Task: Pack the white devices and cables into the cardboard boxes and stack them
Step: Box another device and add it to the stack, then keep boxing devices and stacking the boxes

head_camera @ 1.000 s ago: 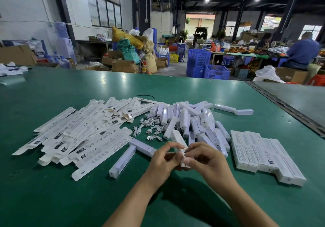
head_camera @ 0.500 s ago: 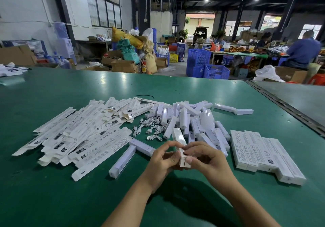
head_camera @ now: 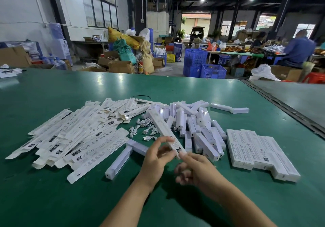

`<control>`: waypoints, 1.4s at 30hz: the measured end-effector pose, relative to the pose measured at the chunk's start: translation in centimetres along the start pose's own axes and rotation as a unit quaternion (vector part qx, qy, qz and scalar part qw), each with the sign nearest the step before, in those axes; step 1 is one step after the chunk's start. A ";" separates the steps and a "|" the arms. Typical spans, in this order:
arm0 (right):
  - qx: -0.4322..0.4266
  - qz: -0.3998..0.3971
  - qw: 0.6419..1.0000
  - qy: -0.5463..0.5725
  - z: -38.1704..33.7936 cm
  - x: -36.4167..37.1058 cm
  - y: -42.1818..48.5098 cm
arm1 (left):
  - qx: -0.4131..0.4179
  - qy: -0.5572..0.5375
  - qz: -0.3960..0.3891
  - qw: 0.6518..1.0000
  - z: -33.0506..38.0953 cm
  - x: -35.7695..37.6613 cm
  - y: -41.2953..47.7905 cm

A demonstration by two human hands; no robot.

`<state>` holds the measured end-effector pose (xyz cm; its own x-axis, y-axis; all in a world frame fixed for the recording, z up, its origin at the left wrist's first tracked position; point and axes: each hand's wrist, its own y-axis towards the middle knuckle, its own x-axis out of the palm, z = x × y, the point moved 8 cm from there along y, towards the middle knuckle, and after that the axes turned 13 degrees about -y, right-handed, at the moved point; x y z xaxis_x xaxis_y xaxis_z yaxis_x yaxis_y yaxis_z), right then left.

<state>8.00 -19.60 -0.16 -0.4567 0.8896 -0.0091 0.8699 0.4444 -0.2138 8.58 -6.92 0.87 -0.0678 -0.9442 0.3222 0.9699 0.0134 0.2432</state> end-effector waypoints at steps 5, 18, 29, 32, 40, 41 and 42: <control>-0.098 0.140 0.975 0.140 -2.2 -2.7 -0.3 | -0.008 0.008 -0.021 1.000 -0.1 0.8 -0.2; -0.094 0.423 0.797 0.420 0.1 -13.1 -2.7 | -0.029 0.015 0.047 0.998 -0.7 -0.1 -0.1; -0.006 0.543 0.726 0.423 2.9 -17.7 -5.1 | -0.052 0.010 0.060 0.997 -1.2 -0.5 -0.1; -0.022 0.533 0.727 0.433 2.7 -17.9 -5.1 | -0.057 0.012 0.060 0.996 -1.3 -0.4 -0.1; -0.029 0.478 0.777 0.409 2.2 -15.4 -3.4 | 0.067 0.217 0.158 0.961 0.5 -1.8 -0.4; -0.028 0.472 0.785 0.400 2.2 -15.1 -3.2 | 0.092 0.263 0.171 0.945 1.1 -1.9 -0.6; -0.026 0.468 0.792 0.392 2.1 -14.8 -3.0 | 0.116 0.314 0.189 0.923 1.7 -1.9 -0.7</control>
<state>11.74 -34.34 -1.46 0.6301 0.6154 0.4736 0.7751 -0.4627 -0.4302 7.62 -4.53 1.65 0.4854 -0.8610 -0.1519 0.8151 0.3828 0.4349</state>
